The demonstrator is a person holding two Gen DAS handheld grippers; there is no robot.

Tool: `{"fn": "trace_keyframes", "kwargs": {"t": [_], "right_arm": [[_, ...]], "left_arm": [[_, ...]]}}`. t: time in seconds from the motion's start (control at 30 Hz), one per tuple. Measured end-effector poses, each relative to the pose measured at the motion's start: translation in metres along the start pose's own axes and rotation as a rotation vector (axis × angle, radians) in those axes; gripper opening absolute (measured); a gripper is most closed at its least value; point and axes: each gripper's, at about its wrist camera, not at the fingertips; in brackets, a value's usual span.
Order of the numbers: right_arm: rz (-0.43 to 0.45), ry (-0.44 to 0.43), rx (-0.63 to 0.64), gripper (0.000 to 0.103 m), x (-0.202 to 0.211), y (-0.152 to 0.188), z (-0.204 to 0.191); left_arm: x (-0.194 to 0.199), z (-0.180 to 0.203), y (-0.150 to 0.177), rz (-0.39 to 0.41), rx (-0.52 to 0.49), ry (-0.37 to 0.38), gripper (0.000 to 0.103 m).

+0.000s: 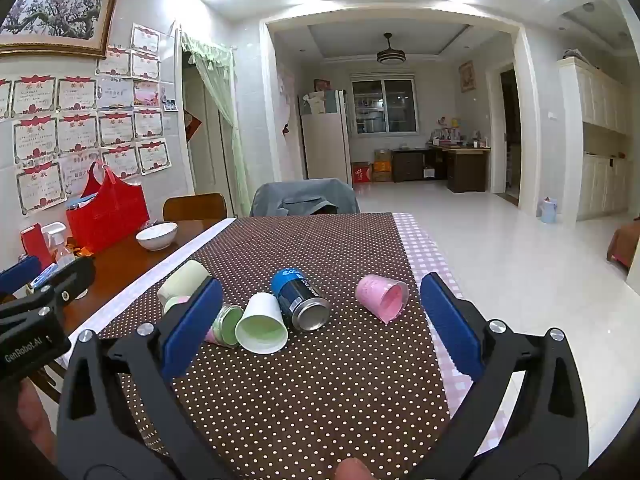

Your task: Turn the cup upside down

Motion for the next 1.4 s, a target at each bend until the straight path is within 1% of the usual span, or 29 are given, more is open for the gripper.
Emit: {"fn": "trace_keyframes", "kwargs": {"t": [0.1,0.17,0.3,0.4,0.5,0.6,1.23,1.4], "right_arm": [[-0.001,0.0,0.0,0.097,0.0,0.0,0.0],[0.002,0.0,0.0,0.097,0.0,0.0,0.0],[-0.001,0.0,0.0,0.097,0.0,0.0,0.0],[0.0,0.001,-0.002,0.097,0.0,0.0,0.001],[-0.001,0.0,-0.001,0.097,0.0,0.0,0.001],[0.001,0.0,-0.002,0.097,0.001,-0.002,0.001],[0.007,-0.001,-0.007,0.097,0.005,-0.008,0.004],[0.011,-0.001,-0.009,0.097,0.011,-0.014,0.008]], "left_arm": [[0.002,0.003,0.001,0.005,-0.008,-0.01,0.095],[-0.001,-0.002,0.0,-0.019,0.022,0.009,0.095],[-0.016,0.005,0.018,-0.019,0.015,0.008,0.095],[-0.02,0.001,0.024,-0.014,0.009,0.005,0.095],[-0.009,0.001,0.009,-0.017,0.014,0.013,0.095],[-0.007,0.0,0.007,-0.017,0.016,0.014,0.095],[-0.002,0.001,0.002,-0.011,0.013,0.012,0.095],[-0.002,0.001,0.002,-0.011,0.014,0.012,0.095]]}}
Point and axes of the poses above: each gripper's, at about its wrist camera, not at the fingertips, and x roughly against the way its jaws point, z to its right, y to its underside, and after that the axes turned 5 degrees about x, right-handed
